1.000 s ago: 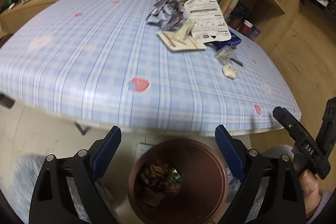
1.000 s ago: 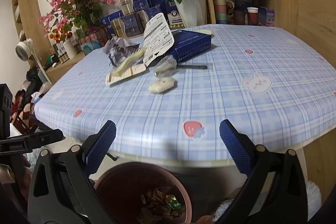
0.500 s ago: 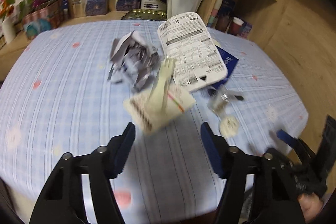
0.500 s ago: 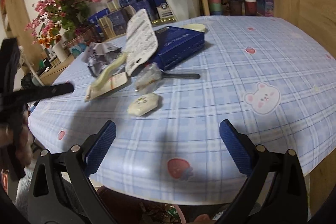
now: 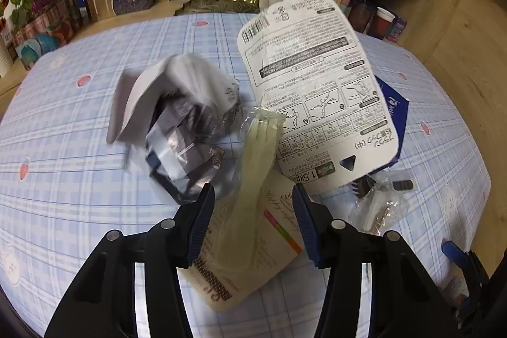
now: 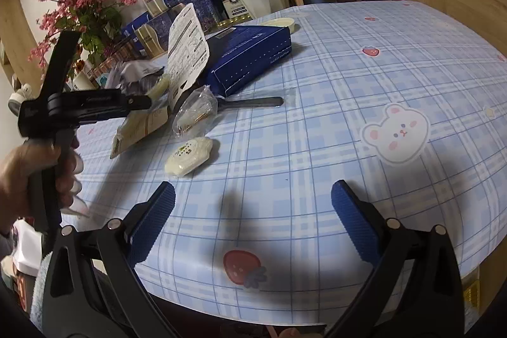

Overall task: Collect trash
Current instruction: 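Grasp the plastic glove on the table with the left gripper, then grasp the white shell-shaped soap with the right gripper while the left gripper carries the glove to the bin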

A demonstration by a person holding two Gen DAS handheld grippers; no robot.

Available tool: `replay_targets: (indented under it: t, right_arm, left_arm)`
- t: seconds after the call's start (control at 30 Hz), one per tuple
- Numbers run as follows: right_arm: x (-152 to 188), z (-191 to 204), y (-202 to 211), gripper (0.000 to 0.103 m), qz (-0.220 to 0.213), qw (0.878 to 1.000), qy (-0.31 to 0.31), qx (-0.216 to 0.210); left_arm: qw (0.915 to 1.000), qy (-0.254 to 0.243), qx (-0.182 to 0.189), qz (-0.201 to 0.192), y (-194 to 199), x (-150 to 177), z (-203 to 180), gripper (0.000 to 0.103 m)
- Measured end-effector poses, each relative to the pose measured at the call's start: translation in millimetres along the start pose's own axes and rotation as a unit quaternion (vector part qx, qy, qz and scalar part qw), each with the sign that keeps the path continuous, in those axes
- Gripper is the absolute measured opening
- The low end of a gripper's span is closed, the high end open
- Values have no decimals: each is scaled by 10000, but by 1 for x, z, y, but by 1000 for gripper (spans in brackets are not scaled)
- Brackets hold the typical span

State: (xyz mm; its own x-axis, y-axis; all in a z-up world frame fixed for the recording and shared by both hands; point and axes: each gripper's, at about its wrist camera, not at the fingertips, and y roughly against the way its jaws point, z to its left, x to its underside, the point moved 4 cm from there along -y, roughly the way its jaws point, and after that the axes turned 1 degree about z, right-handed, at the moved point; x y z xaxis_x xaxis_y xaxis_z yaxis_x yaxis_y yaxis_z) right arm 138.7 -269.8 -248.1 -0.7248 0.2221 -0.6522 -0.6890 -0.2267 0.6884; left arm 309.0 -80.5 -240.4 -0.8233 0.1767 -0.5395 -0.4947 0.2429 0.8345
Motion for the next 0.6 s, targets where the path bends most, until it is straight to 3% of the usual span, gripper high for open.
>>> replay_targets:
  t: [0.03,0.07,0.13,0.33,0.53,0.6]
  right_arm:
    - [0,1,0,98,1,10000,34,5]
    - [0,1,-1,98,6,10000,53,-4]
    - [0,2,-1,98,20,10000,74,-22]
    - [-1,12,-5,98,149,9994,290,-71]
    - [-8,33,-24,97,573,9943,892,-119]
    - [-13,41,-32,91,688,9916,1073,-200]
  left_arm:
    - [10000,-9,5,18,-2,0,-1,42]
    - [10000,-29,2,43,-3,0,-2,28]
    - [9999,-7,-106,69,-3,1,-1,15]
    - [9999,-68,118,-74,17,16,-5,14]
    - [9989,-13,384,-279,49,35,-3,14]
    - [9981,126,492,-360,61,42,1,14]
